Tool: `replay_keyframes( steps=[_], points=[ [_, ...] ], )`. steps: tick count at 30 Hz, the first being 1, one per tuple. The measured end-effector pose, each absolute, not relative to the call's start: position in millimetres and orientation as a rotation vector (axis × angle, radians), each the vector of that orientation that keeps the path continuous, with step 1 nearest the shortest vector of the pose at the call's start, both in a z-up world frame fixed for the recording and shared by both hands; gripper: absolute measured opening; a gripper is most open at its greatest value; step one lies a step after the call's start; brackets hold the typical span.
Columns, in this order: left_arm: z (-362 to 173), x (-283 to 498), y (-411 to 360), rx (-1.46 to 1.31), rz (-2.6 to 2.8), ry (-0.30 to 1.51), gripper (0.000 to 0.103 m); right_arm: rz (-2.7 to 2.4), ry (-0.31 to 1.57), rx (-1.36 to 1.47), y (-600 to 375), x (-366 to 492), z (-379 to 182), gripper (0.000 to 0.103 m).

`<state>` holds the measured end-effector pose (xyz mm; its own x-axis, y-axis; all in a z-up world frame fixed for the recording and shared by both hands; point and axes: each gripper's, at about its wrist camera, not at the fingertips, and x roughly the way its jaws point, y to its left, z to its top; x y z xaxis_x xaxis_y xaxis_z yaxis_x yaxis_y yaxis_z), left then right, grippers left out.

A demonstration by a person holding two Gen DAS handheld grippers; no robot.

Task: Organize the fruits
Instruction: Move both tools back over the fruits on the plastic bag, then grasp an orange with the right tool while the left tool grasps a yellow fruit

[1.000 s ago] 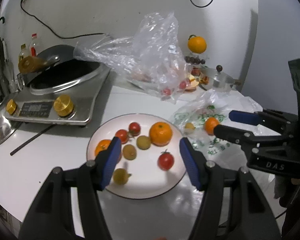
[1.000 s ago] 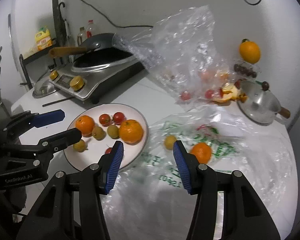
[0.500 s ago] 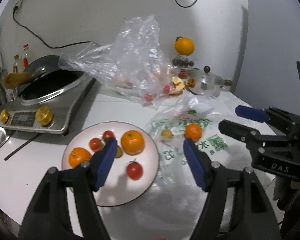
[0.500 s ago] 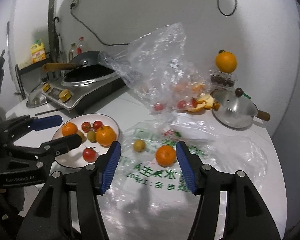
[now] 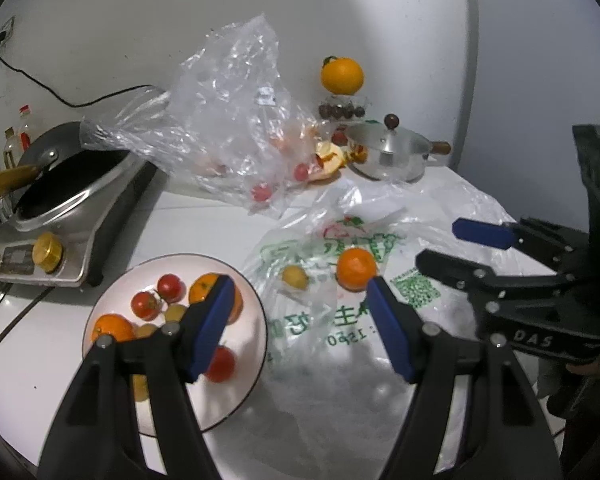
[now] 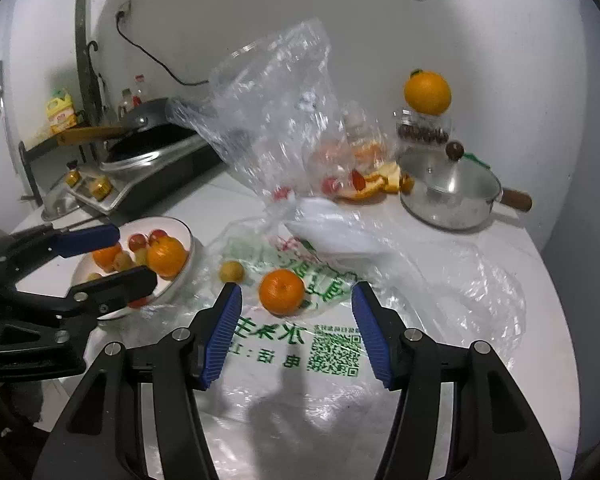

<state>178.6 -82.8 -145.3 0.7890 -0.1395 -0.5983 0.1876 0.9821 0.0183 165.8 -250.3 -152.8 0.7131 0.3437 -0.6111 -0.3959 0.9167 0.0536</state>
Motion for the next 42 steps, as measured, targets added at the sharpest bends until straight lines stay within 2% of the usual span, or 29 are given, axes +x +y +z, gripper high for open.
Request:
replay_keyframes(
  steps=[14, 19, 29, 30, 42],
  points=[
    [-155, 201, -63, 0.048, -0.143, 0.655, 0.07, 0.469, 0.761, -0.099, -226, 210, -180, 0.059],
    [-159, 207, -52, 0.019, -0.139, 0.666, 0.07, 0.475, 0.802, -0.103, -218, 223, -190, 0.049],
    [-162, 215, -49, 0.01, -0.145, 0.676, 0.07, 0.485, 0.867, -0.118, -207, 238, -204, 0.046],
    [-163, 215, -51, 0.014, -0.148, 0.678, 0.07, 0.484, 0.871, -0.126, -206, 239, -206, 0.044],
    [-165, 220, -85, 0.087, -0.211, 0.679, 0.07, 0.497, 0.797, -0.077, -237, 228, -188, 0.043]
  ],
)
